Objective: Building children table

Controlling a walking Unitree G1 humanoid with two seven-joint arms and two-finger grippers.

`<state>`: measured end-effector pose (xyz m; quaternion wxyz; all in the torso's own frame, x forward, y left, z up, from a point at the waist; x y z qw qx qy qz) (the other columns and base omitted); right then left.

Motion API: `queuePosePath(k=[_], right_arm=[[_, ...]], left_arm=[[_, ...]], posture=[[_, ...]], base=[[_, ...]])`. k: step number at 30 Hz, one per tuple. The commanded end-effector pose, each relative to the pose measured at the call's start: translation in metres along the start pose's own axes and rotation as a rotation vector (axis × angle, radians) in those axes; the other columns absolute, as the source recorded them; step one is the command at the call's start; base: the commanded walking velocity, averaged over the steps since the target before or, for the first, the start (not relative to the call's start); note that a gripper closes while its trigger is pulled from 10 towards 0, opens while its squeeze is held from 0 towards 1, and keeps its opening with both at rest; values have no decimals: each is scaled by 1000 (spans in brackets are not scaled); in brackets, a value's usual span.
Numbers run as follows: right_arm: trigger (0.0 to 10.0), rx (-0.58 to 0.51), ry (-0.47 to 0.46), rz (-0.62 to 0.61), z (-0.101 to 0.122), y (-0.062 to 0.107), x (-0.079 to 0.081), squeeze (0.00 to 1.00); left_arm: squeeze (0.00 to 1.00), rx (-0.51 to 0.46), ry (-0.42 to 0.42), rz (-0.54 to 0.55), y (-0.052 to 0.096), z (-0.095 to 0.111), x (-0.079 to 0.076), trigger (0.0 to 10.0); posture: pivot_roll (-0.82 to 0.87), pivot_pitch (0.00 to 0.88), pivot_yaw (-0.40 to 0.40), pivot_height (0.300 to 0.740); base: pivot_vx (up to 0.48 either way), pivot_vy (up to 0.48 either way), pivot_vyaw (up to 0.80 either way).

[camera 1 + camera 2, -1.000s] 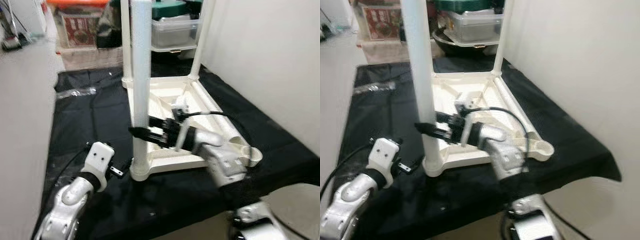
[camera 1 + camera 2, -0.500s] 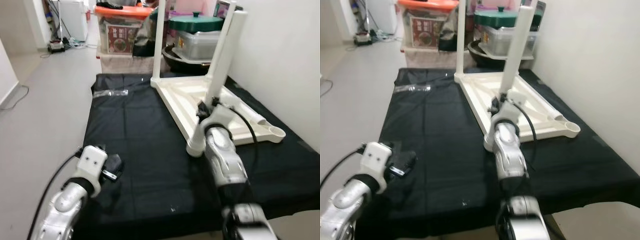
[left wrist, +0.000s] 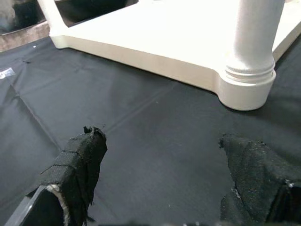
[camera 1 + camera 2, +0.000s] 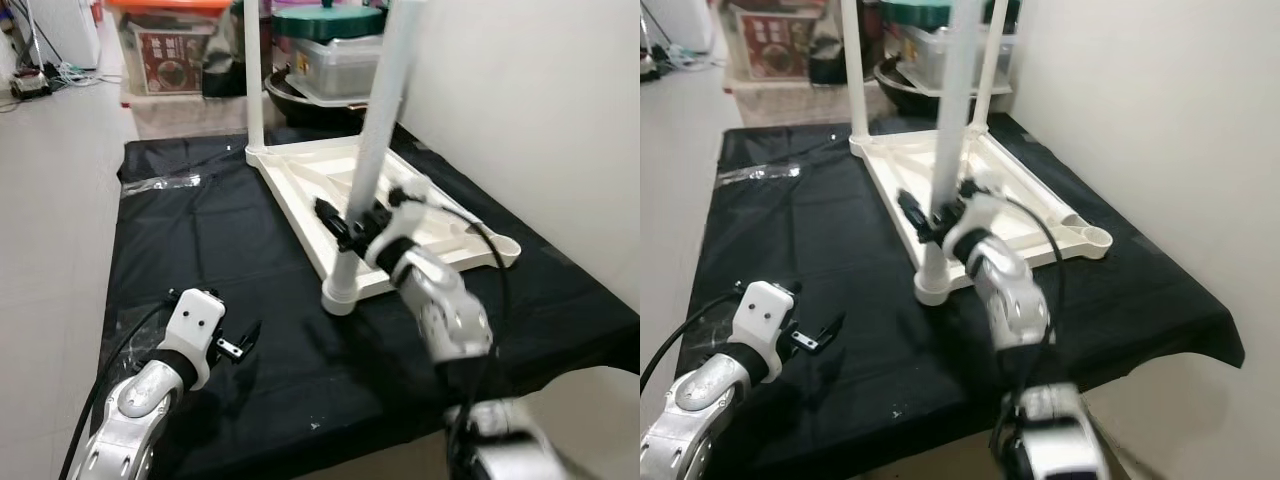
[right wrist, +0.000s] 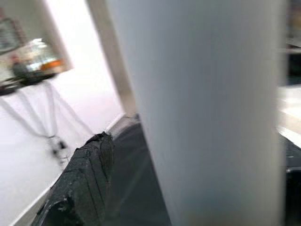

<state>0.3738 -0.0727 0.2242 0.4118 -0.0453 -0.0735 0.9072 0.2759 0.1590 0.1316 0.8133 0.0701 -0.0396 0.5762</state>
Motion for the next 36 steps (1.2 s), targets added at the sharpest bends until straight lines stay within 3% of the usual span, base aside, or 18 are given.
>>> queuePosePath(k=[1, 4, 7, 8, 9, 10, 11, 16, 18, 19, 21, 26, 27, 28, 29, 34, 35, 36], right_arm=[[10000, 45, 17, 135, -13, -3, 7, 0], [10000, 110, 24, 323, -27, -1, 11, 0], [10000, 110, 24, 323, -27, -1, 11, 0], [8471, 137, 43, 444, -35, 4, 19, 0], [8471, 137, 43, 444, -35, 4, 19, 0], [392, 143, 38, 553, -38, 10, 28, 0], [0, 130, 12, 603, -40, 15, 35, 0], [0, 108, -21, 573, -40, 16, 37, 0], [0, 235, 41, -13, -60, 8, 1, 0], [0, 235, 41, -13, -60, 8, 1, 0], [0, 324, 100, -548, -71, 33, -35, 0], [0, 300, 143, -662, -68, 44, -27, 0], [2824, 294, 146, -646, -64, 39, -26, 0], [2824, 294, 146, -646, -64, 39, -26, 0], [10000, 294, 141, -623, -62, 34, -26, 0], [10000, 220, 71, -519, -52, 22, -17, 0], [10000, 146, 22, -415, -43, 15, -7, 1000], [10000, 47, -7, -163, -27, 4, 13, 184]], left_arm=[[0, 14, 9, -2, 1, -4, 0, 10000], [0, 13, 7, 9, 2, -4, 2, 10000], [0, 13, 7, 9, 2, -4, 2, 10000], [0, 12, 5, 10, 2, -4, 2, 10000], [0, 12, 5, 10, 2, -4, 2, 10000], [0, 11, 4, 8, 2, -3, 1, 10000], [0, 10, 6, 10, 2, -3, 1, 10000], [0, 10, 8, 12, 4, -3, 0, 10000], [0, 16, 13, 12, 7, -5, -1, 10000], [0, 16, 13, 12, 7, -5, -1, 10000], [0, 18, 17, 12, 7, -6, -2, 10000], [0, 15, 16, -2, 3, -5, -3, 10000], [0, 13, 13, -9, 2, -4, -3, 10000], [0, 13, 13, -9, 2, -4, -3, 10000], [0, 12, 11, -15, 1, -4, -3, 10000], [0, 12, 5, -28, -1, -3, -3, 10000], [0, 11, 2, -26, -1, -2, -2, 10000], [0, 12, 3, -22, -1, -3, -2, 10000]], posture=[[83, 0, -111, 740], [81, 0, -109, 740], [81, 0, -109, 740], [89, 0, -118, 740], [89, 0, -118, 740], [90, 0, -120, 740], [89, 0, -121, 740], [83, 0, -120, 740], [79, 0, -121, 740], [79, 0, -121, 740], [72, 0, -119, 740], [62, 0, -93, 740], [58, 0, -85, 740], [58, 0, -85, 740], [52, 0, -74, 740], [55, 0, -79, 740], [58, 0, -84, 740], [60, 0, -89, 740]], base=[[0, 0, 0], [0, 0, 0], [0, 0, 0], [0, 0, 0], [0, 0, 0], [0, 0, 0], [0, 0, 0], [0, 0, 0], [0, 0, 0], [0, 0, 0], [0, 0, 0], [0, 0, 0], [0, 0, 0], [0, 0, 0], [0, 0, 0], [0, 0, 0], [0, 0, 0], [0, 0, 0]])
Point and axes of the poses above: a point about 5 cm out from each wrist's last joint towards the gripper, its own y axis pointing back from the gripper into the wrist, its own z axis along the axis of the wrist's last joint, x = y × z, the point moved 2 cm from there along -y, pointing out of the wrist towards the gripper, and after that the axes turned 4 degrees about y, right-handed, at the moved point
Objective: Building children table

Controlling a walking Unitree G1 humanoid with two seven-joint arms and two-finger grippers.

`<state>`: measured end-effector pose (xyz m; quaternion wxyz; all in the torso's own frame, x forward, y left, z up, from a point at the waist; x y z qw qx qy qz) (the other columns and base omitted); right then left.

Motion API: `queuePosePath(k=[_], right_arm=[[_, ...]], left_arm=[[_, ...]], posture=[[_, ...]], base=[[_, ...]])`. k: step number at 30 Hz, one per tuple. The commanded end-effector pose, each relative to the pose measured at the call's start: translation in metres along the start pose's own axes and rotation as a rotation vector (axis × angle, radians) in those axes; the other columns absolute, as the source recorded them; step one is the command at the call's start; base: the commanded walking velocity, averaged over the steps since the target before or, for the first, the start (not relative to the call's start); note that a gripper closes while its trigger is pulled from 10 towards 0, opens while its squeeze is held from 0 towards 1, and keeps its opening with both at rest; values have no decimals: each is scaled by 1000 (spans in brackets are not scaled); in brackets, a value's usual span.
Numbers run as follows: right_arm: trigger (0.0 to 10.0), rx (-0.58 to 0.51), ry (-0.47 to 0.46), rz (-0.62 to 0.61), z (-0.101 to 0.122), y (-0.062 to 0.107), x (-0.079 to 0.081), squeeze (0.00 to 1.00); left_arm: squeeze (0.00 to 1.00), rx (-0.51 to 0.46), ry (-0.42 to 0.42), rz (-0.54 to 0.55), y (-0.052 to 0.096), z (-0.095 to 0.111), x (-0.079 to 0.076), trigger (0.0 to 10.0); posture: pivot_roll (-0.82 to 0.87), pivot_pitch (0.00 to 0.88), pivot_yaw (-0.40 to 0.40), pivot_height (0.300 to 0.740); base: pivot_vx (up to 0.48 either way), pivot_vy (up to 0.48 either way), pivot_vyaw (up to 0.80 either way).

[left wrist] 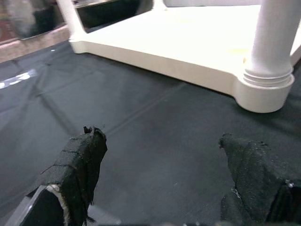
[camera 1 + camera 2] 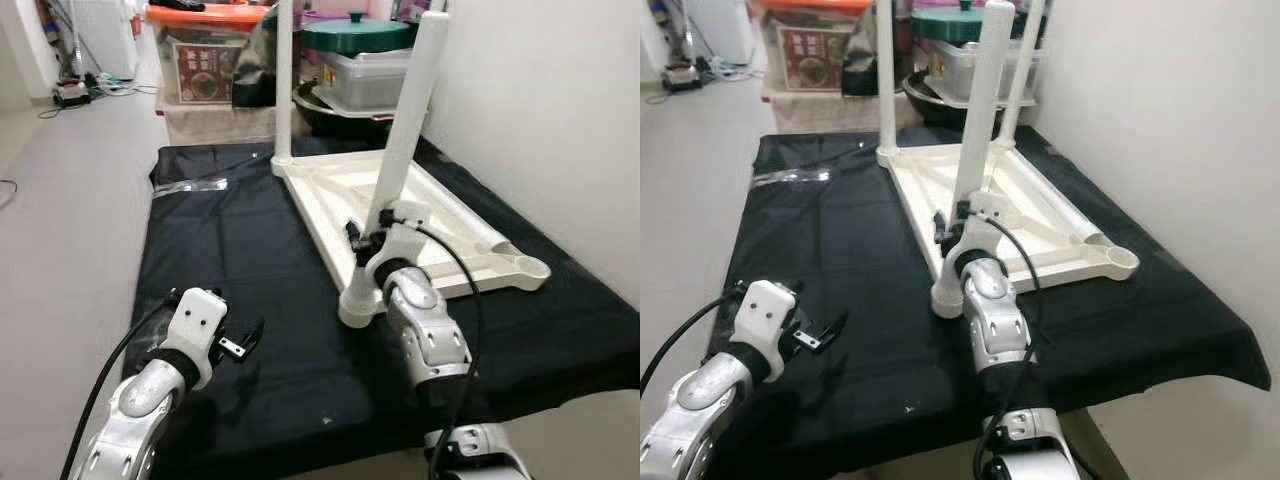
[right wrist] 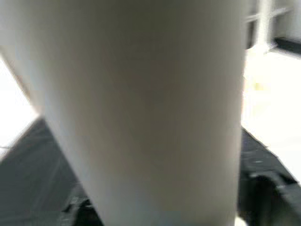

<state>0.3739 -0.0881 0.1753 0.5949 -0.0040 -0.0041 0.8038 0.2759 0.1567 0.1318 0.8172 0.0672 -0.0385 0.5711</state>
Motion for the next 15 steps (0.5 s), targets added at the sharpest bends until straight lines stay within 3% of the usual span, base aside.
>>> queuePosePath(k=[1, 2, 5, 6, 8, 9, 10, 11, 12, 15], right_arm=[[10000, -112, -29, 259, 22, 0, 26, 184], [10000, -187, -23, 473, 35, 5, 43, 0], [10000, -187, -23, 473, 35, 5, 43, 0], [10000, -211, -10, 680, 42, 15, 55, 0], [10000, -211, -10, 680, 42, 15, 55, 0], [10000, -184, 57, 882, 36, 25, 63, 0], [10000, -184, 57, 882, 36, 25, 63, 0], [8588, -148, 95, 996, 26, 30, 67, 0], [0, -123, 91, 1014, 19, 29, 69, 0], [0, -113, 82, 1004, 15, 26, 71, 0]], left_arm=[[0, 16, -1, -9, 0, -3, 0, 10000], [0, 16, 1, -7, 1, -4, 0, 10000], [0, 16, 1, -7, 1, -4, 0, 10000], [0, 17, 3, -8, 2, -5, -1, 10000], [0, 17, 3, -8, 2, -5, -1, 10000], [0, 18, 3, -10, 2, -5, -1, 10000], [0, 18, 3, -10, 2, -5, -1, 10000], [0, 15, 2, -11, 1, -4, -1, 10000], [0, 13, 0, -9, 1, -3, 0, 10000], [0, 11, -1, -7, 1, -2, 1, 10000]], posture=[[60, 0, -89, 740], [58, 0, -88, 740], [58, 0, -88, 740], [59, 0, -87, 740], [59, 0, -87, 740], [65, 0, -92, 740], [65, 0, -92, 740], [68, 0, -94, 740], [79, 0, -105, 740], [79, 0, -105, 740]], base=[[0, 0, 0], [0, 0, 0], [0, 0, 0], [0, 0, 0], [0, 0, 0], [0, 0, 0], [0, 0, 0], [0, 0, 0], [0, 0, 0], [0, 0, 0]])
Point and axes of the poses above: a point about 5 cm out from each wrist's last joint towards the gripper, its own y axis pointing back from the gripper into the wrist, its own z axis along the axis of the wrist's last joint, x = y × z, the point moved 2 cm from there along -y, pointing out of the wrist towards the gripper, and after that the axes turned 4 degrees about y, right-handed, at the moved point
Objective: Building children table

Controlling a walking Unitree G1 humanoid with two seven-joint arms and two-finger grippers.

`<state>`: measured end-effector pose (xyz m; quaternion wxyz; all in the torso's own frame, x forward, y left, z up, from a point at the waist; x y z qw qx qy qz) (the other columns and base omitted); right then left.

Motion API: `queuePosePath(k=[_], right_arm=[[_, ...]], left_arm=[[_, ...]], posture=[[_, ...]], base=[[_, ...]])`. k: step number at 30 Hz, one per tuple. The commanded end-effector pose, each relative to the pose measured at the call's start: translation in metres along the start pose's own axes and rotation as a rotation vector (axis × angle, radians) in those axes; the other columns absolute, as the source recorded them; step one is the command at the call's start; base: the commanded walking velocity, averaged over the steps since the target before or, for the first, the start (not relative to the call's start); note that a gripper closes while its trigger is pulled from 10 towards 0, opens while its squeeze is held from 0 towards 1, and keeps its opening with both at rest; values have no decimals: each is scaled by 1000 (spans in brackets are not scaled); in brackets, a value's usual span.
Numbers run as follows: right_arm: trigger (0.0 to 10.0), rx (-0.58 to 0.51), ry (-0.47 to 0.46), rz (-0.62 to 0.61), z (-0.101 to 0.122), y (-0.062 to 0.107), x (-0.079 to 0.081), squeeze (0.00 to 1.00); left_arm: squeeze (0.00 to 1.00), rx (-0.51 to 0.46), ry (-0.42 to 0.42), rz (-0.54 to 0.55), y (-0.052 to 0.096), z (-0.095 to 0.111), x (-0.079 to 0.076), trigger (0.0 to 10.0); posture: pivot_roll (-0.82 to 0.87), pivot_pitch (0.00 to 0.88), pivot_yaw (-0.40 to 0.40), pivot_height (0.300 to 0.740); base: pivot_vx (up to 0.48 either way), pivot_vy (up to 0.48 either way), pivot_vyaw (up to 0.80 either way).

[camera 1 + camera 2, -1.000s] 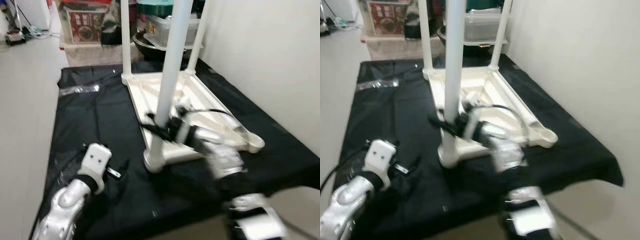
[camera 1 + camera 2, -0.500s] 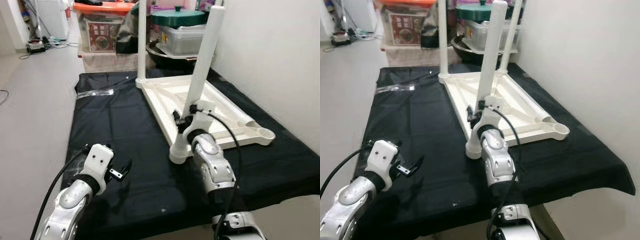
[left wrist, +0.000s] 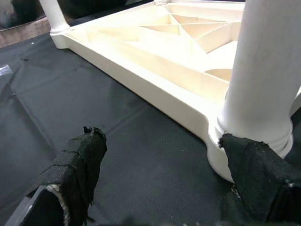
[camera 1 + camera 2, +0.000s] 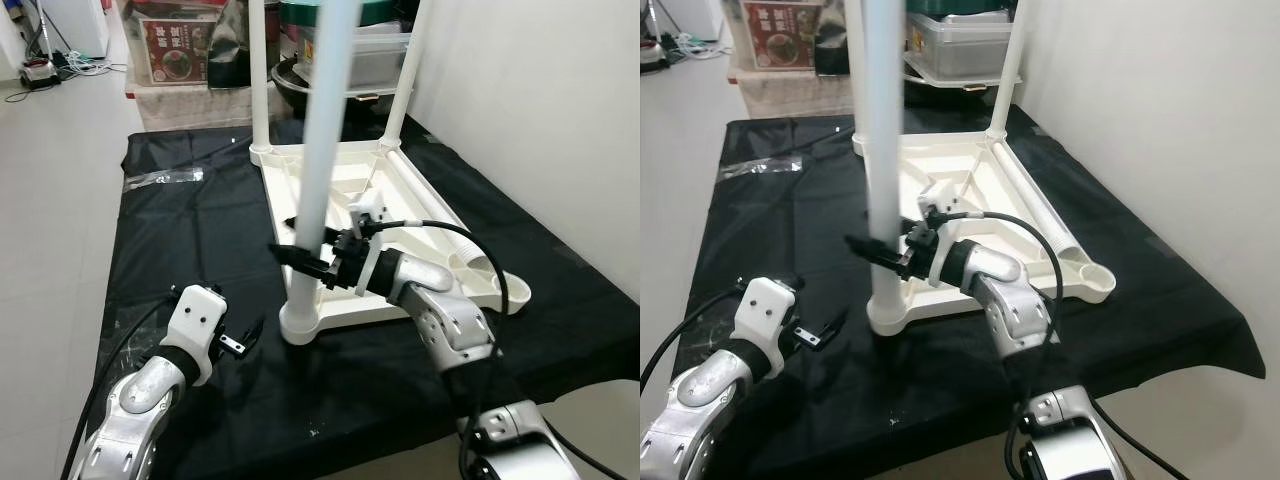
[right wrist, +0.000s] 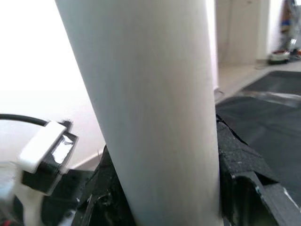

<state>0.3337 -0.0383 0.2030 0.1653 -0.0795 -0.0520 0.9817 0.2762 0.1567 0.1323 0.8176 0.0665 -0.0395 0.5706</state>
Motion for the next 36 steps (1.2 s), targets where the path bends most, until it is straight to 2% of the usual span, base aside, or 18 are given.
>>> queuePosePath(k=[1, 2, 3, 5, 7, 8, 11, 13, 15, 16, 18, 19, 21, 22, 23, 27, 32, 36], right_arm=[[0, 89, -24, -52, -19, -11, 1, 0], [0, 89, -24, -52, -19, -11, 1, 0], [0, 155, -62, -344, -29, -10, -23, 0], [0, 155, -62, -344, -29, -10, -23, 0], [0, 306, -109, -1059, -48, 37, -65, 0], [0, 336, -108, -1269, -52, 64, -68, 0], [0, 320, -38, -1418, -48, 93, -62, 0], [0, 316, -42, -1397, -49, 96, -58, 0], [1569, 313, -88, -1315, -52, 88, -52, 0], [10000, 238, -140, -1113, -48, 68, -43, 0], [10000, 238, -140, -1113, -48, 68, -43, 0], [10000, 153, -151, -981, -37, 53, -41, 1000], [10000, 153, -151, -981, -37, 53, -41, 1000], [10000, 58, -163, -822, -21, 36, -41, 1000], [10000, -23, -125, -631, 1, 17, -39, 0], [10000, -77, -36, -286, 24, -3, -26, 0], [10000, 37, -5, -53, 1, -18, -14, 0], [10000, 105, 5, -55, -16, -29, -10, 0]], left_arm=[[0, 14, 0, 0, 2, -3, 2, 10000], [0, 14, 0, 0, 2, -3, 2, 10000], [0, 19, 2, 5, 4, -4, 2, 10000], [0, 19, 2, 5, 4, -4, 2, 10000], [0, 27, 6, 7, 7, -7, 1, 10000], [0, 28, 8, 5, 7, -7, 0, 10000], [0, 30, 9, 2, 6, -7, 0, 10000], [0, 30, 10, -3, 5, -8, -1, 10000], [0, 28, 10, -13, 3, -7, -2, 10000], [0, 25, 10, -23, 1, -6, -4, 10000], [0, 25, 10, -23, 1, -6, -4, 10000], [0, 24, 10, -25, 0, -6, -4, 10000], [0, 24, 10, -25, 0, -6, -4, 10000], [0, 22, 9, -25, 0, -5, -4, 10000], [0, 21, 8, -24, -1, -5, -3, 10000], [0, 19, 6, -22, -2, -5, -2, 10000], [0, 16, 9, -22, -2, -5, -5, 10000], [0, 13, 12, -13, -1, -4, -5, 10000]], posture=[[83, 0, -108, 740], [83, 0, -108, 740], [79, 0, -106, 740], [79, 0, -106, 740], [70, 0, -98, 740], [65, 0, -94, 740], [52, 0, -84, 740], [46, 0, -76, 740], [42, 0, -74, 740], [40, 0, -72, 740], [40, 0, -72, 740], [40, 0, -71, 740], [40, 0, -71, 740], [43, 0, -74, 740], [45, 0, -76, 740], [49, 0, -81, 740], [72, 0, -102, 740], [83, 0, -110, 740]], base=[[0, 0, 0], [0, 0, 0], [0, 0, 0], [0, 0, 0], [0, 0, 0], [0, 0, 0], [0, 0, 0], [0, 0, 0], [0, 0, 0], [0, 0, 0], [0, 0, 0], [0, 0, 0], [0, 0, 0], [0, 0, 0], [0, 0, 0], [0, 0, 0], [0, 0, 0], [0, 0, 0]])
Point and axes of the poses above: a point about 5 cm out from each wrist's last joint towards the gripper, its own y axis pointing back from the gripper into the wrist, its own z axis along the axis of the wrist's last joint, x = y × z, the point moved 2 cm from there along -y, pointing out of the wrist towards the gripper, and after that the axes turned 4 degrees about y, right-handed, at the moved point
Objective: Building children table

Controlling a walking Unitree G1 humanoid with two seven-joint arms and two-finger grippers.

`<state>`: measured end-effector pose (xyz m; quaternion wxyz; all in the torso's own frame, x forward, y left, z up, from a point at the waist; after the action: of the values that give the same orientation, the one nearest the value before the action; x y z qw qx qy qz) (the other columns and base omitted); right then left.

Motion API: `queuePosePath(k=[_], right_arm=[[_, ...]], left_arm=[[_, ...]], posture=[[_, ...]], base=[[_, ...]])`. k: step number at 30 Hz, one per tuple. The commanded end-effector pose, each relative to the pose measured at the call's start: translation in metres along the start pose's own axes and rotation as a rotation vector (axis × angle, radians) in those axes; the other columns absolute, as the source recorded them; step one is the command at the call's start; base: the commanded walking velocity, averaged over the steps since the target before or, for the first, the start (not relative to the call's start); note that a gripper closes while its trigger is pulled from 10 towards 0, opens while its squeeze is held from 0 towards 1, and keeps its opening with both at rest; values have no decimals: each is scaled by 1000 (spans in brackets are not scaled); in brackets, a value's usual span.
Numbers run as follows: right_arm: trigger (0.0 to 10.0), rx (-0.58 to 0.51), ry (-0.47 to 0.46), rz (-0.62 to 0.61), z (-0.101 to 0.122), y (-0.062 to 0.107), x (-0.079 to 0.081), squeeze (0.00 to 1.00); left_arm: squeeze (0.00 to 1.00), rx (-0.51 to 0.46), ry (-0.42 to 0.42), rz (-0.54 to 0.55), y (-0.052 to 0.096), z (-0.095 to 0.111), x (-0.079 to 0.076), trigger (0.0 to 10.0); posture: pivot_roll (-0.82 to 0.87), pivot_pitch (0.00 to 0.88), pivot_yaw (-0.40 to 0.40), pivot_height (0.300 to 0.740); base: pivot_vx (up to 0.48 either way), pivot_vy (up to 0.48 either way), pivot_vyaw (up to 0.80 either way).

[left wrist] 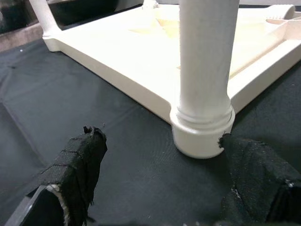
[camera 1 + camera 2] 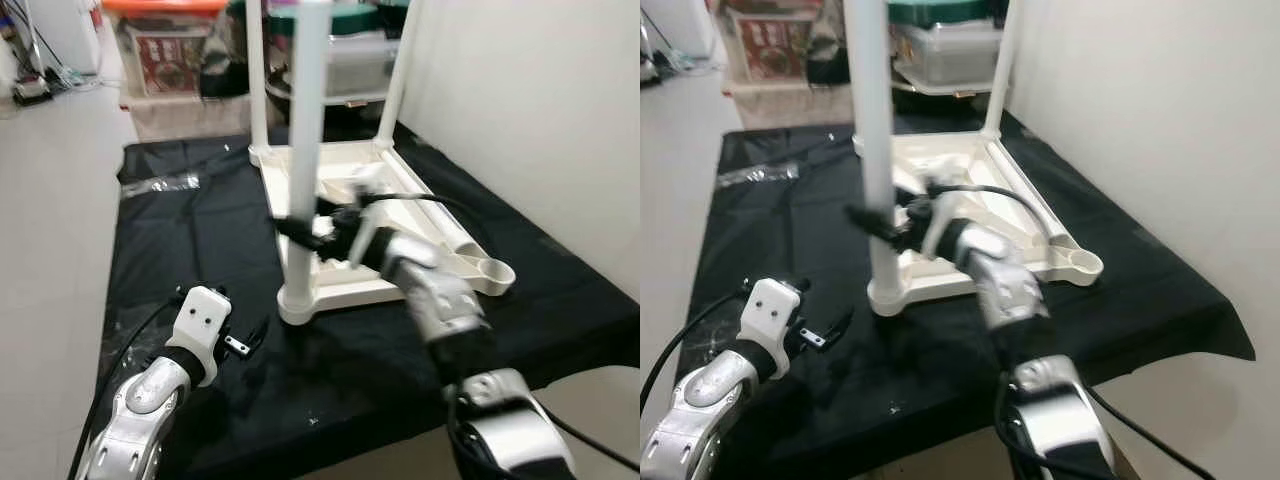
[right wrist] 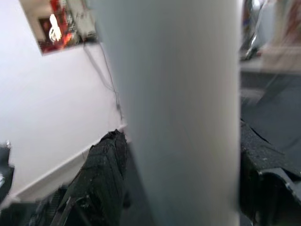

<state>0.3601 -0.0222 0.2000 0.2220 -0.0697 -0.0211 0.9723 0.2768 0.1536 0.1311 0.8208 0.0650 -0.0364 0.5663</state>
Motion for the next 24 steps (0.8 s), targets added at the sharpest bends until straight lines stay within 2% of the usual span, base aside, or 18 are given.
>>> queuePosePath(k=[1, 4, 5, 6, 7, 8, 9, 11, 12, 13, 14, 15, 16, 18, 19, 21, 23, 24], right_arm=[[10000, 33, 10, 56, -7, -5, 9, 0], [10000, 43, 10, 63, -10, -9, 13, 0], [2627, 33, -4, 76, -9, -11, 18, 0], [2627, 33, -4, 76, -9, -11, 18, 0], [0, 0, -10, 72, -6, -10, 19, 0], [0, 0, -10, 72, -6, -10, 19, 0], [0, 5, 0, -29, -6, -8, 12, 0], [0, 5, 0, -29, -6, -8, 12, 0], [0, 33, 2, -246, -8, -2, -9, 0], [0, 117, -11, -674, -18, 32, -42, 0], [0, 180, -11, -964, -27, 65, -58, 0], [0, 180, -11, -964, -27, 65, -58, 0], [0, 238, -36, -1114, -35, 88, -59, 0], [0, 268, -54, -1168, -40, 99, -56, 0], [4196, 273, -41, -1134, -39, 97, -51, 0], [10000, 252, -14, -1039, -31, 86, -46, 0], [10000, 211, -22, -1010, -26, 81, -46, 0], [10000, 111, -35, -888, -13, 67, -40, 463]], left_arm=[[0, 12, 6, -2, 1, -3, -2, 10000], [0, 12, 6, 2, 2, -3, -1, 10000], [0, 15, 6, 3, 3, -4, -1, 10000], [0, 15, 6, 3, 3, -4, -1, 10000], [0, 18, 5, 2, 4, -4, -1, 10000], [0, 18, 5, 2, 4, -4, -1, 10000], [0, 19, 4, 1, 4, -4, -1, 10000], [0, 19, 4, 1, 4, -4, -1, 10000], [0, 20, 4, 0, 4, -4, -1, 10000], [0, 20, 5, 2, 4, -5, -1, 10000], [0, 19, 8, 5, 5, -5, -2, 10000], [0, 19, 8, 5, 5, -5, -2, 10000], [0, 20, 11, 8, 5, -6, -2, 10000], [0, 21, 13, 9, 5, -7, -2, 10000], [0, 22, 16, 2, 5, -7, -3, 10000], [0, 24, 14, -13, 5, -8, -5, 10000], [0, 24, 13, -16, 4, -8, -5, 10000], [0, 22, 10, -18, 3, -7, -4, 10000]], posture=[[83, 0, -110, 740], [83, 0, -111, 740], [78, 0, -107, 740], [78, 0, -107, 740], [75, 0, -106, 740], [75, 0, -106, 740], [68, 0, -105, 740], [68, 0, -105, 740], [63, 0, -104, 740], [56, 0, -113, 740], [61, 0, -117, 740], [61, 0, -117, 740], [60, 0, -107, 740], [60, 0, -107, 740], [45, 0, -97, 740], [35, 0, -83, 740], [35, 0, -83, 740], [35, 0, -83, 740]], base=[[0, 0, 0], [0, 0, 0], [0, 0, 0], [0, 0, 0], [0, 0, 0], [0, 0, 0], [0, 0, 0], [0, 0, 0], [0, 0, 0], [0, 0, 0], [0, 0, 0], [0, 0, 0], [0, 0, 0], [0, 0, 0], [0, 0, 0], [0, 0, 0], [0, 0, 0], [0, 0, 0]])
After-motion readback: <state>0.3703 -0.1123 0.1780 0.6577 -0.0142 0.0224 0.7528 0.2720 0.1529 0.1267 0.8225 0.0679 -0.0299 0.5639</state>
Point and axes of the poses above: a point about 5 cm out from each wrist's last joint towards the gripper, its own y axis pointing back from the gripper into the wrist, its own z axis along the axis of the wrist's last joint, x = y × z, the point moved 2 cm from there along -y, pointing out of the wrist towards the gripper, and after that the axes turned 4 degrees about y, right-handed, at the moved point
